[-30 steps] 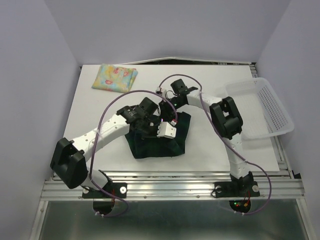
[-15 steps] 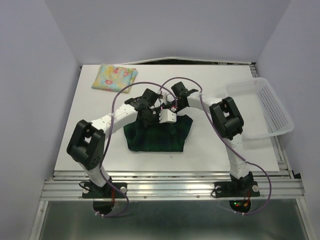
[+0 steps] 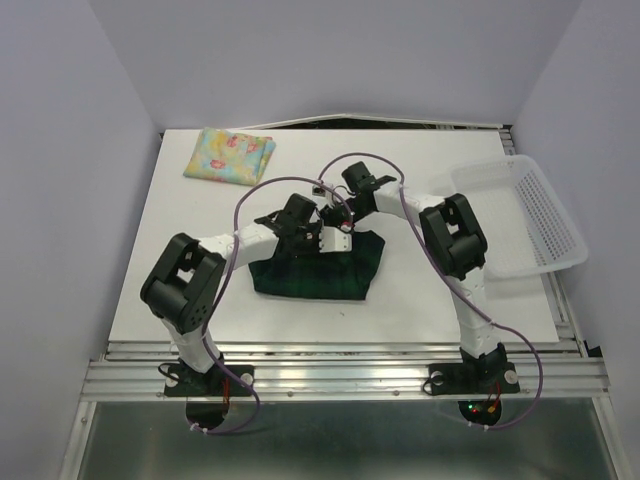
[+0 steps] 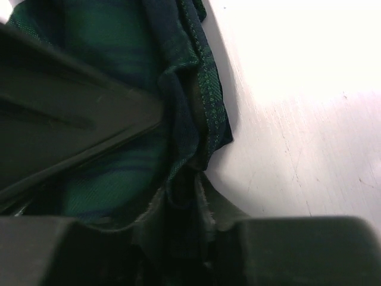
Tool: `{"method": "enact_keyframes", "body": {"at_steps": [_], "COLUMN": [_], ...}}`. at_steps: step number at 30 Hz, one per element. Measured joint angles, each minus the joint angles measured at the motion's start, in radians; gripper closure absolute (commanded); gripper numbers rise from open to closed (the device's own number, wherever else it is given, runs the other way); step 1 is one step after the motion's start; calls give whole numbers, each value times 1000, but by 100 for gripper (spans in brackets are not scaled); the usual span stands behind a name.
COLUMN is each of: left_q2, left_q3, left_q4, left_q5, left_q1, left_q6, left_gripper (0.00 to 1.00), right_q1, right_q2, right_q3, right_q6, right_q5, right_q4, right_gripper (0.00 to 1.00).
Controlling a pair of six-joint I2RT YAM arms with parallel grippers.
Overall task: Fold and stack the skirts
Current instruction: Fold the skirt
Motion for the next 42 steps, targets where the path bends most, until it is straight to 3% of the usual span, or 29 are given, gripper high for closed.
{"method": "enact_keyframes", "body": {"at_steps": [4,6,8,12,13,18,24,30,31,32,34,35,37,42], "left_q2": [-2,-9,-17,-23,-24,-74,-235,-434,-455,-478,-519,-528,-525,-398], "left_q3": [-48,-72,-90,-98,-98,-92,-58,31,42,51,55,55,45,-57], "left_q4": [108,155,188,231,233,202,98,4,-4,-10,-32,-45,-63,-35], "left_q5": [-31,-43,-51,-72,-74,-80,-68,-47,-31,-18,36,73,212,561], "left_q1": [0,0,0,-2,-2,-2,-2,19,29,42,86,112,206,388], "left_q6": [12,15,19,21,21,2,-40,-212,-251,-292,-418,-475,-595,-922], "left_gripper": [41,37,24,16,1,1,2,2,13,16,14,4,2,21], "right_q1": [0,-6,-14,-53,-66,-138,-237,-301,-295,-285,-248,-220,-126,-5], "right_q2": [0,1,2,2,0,-48,-190,-403,-479,-526,-596,-621,-647,-607], "right_q3": [51,100,163,314,346,400,305,105,2,-65,-162,-204,-287,-445], "right_q6": [29,46,70,113,122,150,194,317,364,407,460,484,546,655], "right_q5": [77,144,200,303,324,382,362,147,76,24,-31,-54,-100,-141], "right_q4": [-44,-64,-80,-84,-82,-83,-89,-30,12,55,97,123,199,322], "right_gripper": [52,49,46,45,44,44,46,49,49,49,48,48,48,48]}}
